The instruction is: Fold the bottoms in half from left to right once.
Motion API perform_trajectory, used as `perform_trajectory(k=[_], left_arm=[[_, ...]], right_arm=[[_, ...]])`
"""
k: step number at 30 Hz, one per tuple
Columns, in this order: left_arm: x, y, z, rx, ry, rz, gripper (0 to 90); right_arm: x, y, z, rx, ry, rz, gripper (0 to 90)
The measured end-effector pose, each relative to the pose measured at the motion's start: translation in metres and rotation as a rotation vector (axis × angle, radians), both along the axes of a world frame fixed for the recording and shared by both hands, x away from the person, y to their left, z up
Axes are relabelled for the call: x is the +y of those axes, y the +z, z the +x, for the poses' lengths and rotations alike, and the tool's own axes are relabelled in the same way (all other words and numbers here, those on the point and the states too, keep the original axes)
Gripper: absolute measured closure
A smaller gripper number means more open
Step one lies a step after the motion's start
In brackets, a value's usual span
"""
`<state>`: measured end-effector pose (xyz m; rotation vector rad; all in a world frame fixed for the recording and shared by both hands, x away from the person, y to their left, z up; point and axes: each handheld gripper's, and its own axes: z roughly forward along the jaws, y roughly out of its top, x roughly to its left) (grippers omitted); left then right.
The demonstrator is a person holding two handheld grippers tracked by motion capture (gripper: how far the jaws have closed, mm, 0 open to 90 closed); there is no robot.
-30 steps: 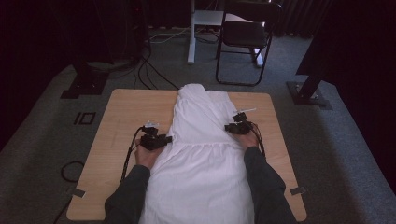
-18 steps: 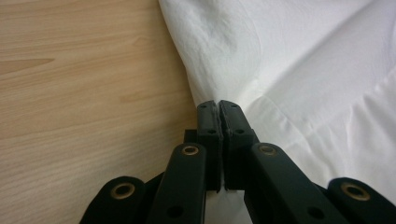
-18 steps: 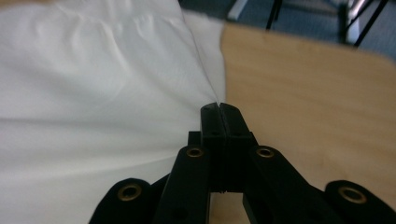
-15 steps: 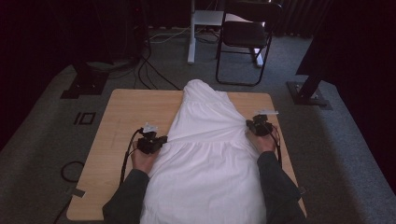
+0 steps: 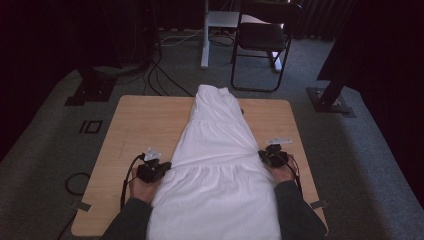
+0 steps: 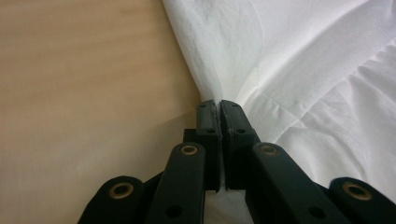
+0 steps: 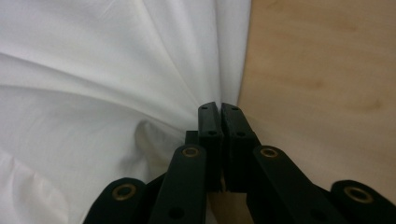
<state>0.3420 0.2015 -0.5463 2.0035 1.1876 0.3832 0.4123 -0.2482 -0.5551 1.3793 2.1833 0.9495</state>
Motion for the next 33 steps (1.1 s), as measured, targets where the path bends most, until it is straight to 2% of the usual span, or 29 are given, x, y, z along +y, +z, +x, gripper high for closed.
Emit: perform_trajectory(k=[3, 7, 9, 11, 14, 15, 17, 21, 25, 29, 33], left_arm=[[0.0, 0.001, -0.025, -0.005, -0.028, 0.023, 87.0], [0.003, 0.005, -0.05, 0.008, -0.069, 0.004, 87.0], [0.005, 0.011, -0.055, -0.025, -0.077, -0.015, 81.5], [0.009, 0.02, -0.053, -0.064, -0.069, -0.058, 71.5], [0.011, 0.034, -0.038, -0.111, -0.035, -0.071, 62.5], [0.01, 0.038, -0.031, -0.123, -0.032, -0.08, 62.0], [0.005, 0.046, -0.014, -0.135, -0.034, -0.075, 59.1], [-0.016, 0.06, 0.016, -0.166, -0.043, -0.035, 55.1], [-0.031, 0.057, 0.046, -0.135, -0.025, -0.007, 51.9], [-0.039, 0.04, 0.071, -0.067, 0.006, 0.012, 49.0], [-0.045, 0.023, 0.085, -0.015, 0.013, 0.038, 48.8]], right_arm=[[0.0, 0.0, -0.025, 0.009, 0.025, -0.004, 86.5], [-0.002, -0.001, -0.055, 0.014, 0.061, -0.003, 86.0], [-0.006, -0.001, -0.062, 0.031, 0.085, 0.022, 83.6], [-0.011, -0.002, -0.064, 0.029, 0.099, 0.045, 75.5], [-0.019, 0.003, -0.059, 0.007, 0.078, 0.076, 55.9], [-0.021, 0.007, -0.056, -0.003, 0.066, 0.09, 53.2], [-0.022, 0.017, -0.05, -0.031, 0.053, 0.109, 50.8], [-0.015, 0.035, -0.03, -0.079, 0.054, 0.115, 52.4], [0.0, 0.042, -0.003, -0.088, 0.068, 0.119, 56.6], [0.017, 0.04, 0.027, -0.064, 0.083, 0.129, 58.1], [0.035, 0.032, 0.054, -0.026, 0.089, 0.128, 57.0]])
